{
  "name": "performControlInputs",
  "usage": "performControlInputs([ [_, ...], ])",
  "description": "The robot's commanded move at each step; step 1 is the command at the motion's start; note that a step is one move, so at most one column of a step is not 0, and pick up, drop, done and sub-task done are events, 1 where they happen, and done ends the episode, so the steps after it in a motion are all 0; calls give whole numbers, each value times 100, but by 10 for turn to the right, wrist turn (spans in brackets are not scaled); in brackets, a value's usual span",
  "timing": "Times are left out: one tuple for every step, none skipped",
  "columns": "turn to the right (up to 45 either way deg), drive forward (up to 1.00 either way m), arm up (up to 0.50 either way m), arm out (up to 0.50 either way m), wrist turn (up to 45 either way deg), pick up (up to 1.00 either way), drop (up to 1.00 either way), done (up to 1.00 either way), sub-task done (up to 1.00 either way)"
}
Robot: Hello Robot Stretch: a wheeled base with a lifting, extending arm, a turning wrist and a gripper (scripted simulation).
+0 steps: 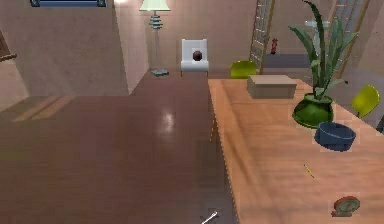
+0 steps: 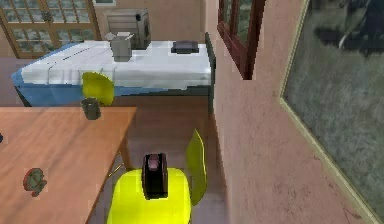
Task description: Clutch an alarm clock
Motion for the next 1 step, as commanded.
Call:
performControlInputs([
  [0,0,50,0,0,0,0,0,0],
])
